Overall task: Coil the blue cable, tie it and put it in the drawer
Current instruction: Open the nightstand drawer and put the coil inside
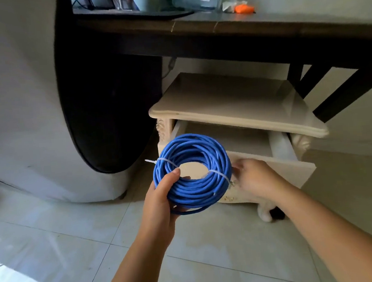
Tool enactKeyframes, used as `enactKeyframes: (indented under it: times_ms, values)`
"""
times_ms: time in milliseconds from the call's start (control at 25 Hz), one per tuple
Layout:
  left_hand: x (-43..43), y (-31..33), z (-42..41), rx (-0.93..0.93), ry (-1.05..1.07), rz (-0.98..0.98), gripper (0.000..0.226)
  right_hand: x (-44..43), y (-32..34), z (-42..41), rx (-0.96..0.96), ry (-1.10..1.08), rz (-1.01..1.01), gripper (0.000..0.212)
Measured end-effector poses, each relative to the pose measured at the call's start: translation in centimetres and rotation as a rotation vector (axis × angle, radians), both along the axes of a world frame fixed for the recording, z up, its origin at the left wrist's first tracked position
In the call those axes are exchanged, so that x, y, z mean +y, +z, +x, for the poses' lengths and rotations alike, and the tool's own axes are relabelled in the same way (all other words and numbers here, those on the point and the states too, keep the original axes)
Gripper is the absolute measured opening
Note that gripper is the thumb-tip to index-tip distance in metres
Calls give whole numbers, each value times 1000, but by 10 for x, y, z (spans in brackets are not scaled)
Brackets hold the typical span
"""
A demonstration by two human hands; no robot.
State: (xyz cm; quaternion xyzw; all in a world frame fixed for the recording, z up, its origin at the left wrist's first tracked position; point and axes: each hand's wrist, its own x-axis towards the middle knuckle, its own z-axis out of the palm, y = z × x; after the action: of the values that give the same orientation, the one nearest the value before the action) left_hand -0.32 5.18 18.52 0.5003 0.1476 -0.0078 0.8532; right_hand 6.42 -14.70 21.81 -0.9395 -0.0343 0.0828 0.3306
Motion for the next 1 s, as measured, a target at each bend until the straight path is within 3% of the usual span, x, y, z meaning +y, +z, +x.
enactKeyframes:
  times_ms: [40, 80, 120, 240, 400, 640, 800, 920, 1000]
  values:
    - [-5, 9, 1, 11, -11, 0, 57, 3, 27, -11, 106, -66, 316, 27]
    - [-12, 20, 3, 17, -24, 1, 49, 2, 50, -18, 158, -82, 503, 30]
    - [-18, 34, 6, 14, -43, -1, 41, 0, 66, -22, 145, -47, 542, 32]
    - [-30, 76, 31, 3, -161, 70, 36, -8, 85, -5, 83, -98, 488, 29]
    - [-39, 104, 96, 150, -340, 418, 46, -23, 79, 41, 294, -270, 485, 36]
    - [-59, 73, 156, 415, -496, 770, 29, -38, 23, 86, 354, -378, 344, 31]
    - [-67, 62, 159, 269, -634, 1099, 26, -46, 5, 97, 292, -300, 210, 20]
    - [-58, 72, 154, 121, -544, 1148, 29, -36, 20, 86, 47, -176, 118, 14]
    - [-51, 88, 138, 72, -624, 1126, 27, -26, 41, 65, -94, -112, 94, 29]
